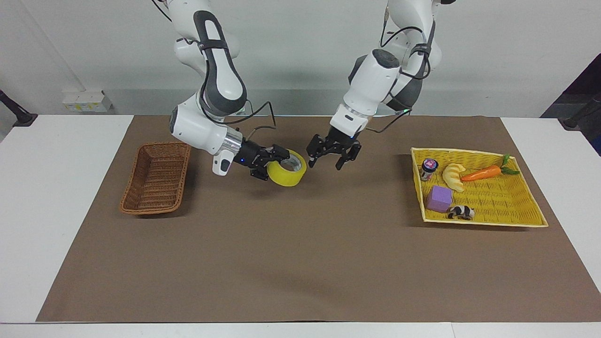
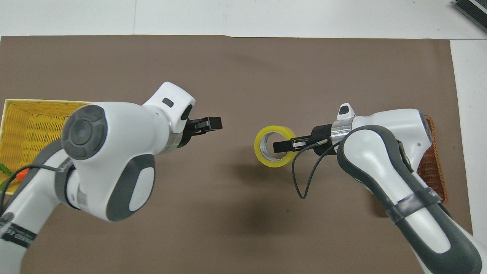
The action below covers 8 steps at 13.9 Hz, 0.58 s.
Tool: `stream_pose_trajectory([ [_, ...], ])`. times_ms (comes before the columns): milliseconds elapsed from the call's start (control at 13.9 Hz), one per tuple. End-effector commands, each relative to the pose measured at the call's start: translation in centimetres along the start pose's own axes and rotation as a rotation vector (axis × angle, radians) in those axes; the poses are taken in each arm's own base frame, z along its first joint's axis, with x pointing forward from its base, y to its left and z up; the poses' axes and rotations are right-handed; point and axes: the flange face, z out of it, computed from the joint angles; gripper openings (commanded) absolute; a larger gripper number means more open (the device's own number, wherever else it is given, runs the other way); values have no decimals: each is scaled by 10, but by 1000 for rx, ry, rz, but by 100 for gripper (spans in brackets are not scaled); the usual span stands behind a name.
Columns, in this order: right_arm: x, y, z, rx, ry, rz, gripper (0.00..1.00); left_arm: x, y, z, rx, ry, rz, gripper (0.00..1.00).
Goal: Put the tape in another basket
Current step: 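Carry the tape to the wicker basket while the left gripper withdraws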
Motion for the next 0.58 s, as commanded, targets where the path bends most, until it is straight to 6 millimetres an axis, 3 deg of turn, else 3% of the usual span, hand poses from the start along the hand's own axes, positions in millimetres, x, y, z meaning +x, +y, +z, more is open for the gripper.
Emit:
stream_pose_trajectory([
  [0, 2, 11, -24, -50, -25, 49, 0, 14, -44, -21, 109, -2, 91, 100],
  [288, 15, 18, -59, -218, -42, 111, 0, 47, -109, -68, 156, 51, 236, 100],
  [504, 18, 32, -89, -357, -30, 135, 0, 69, -142, -133, 195, 38, 251, 100],
])
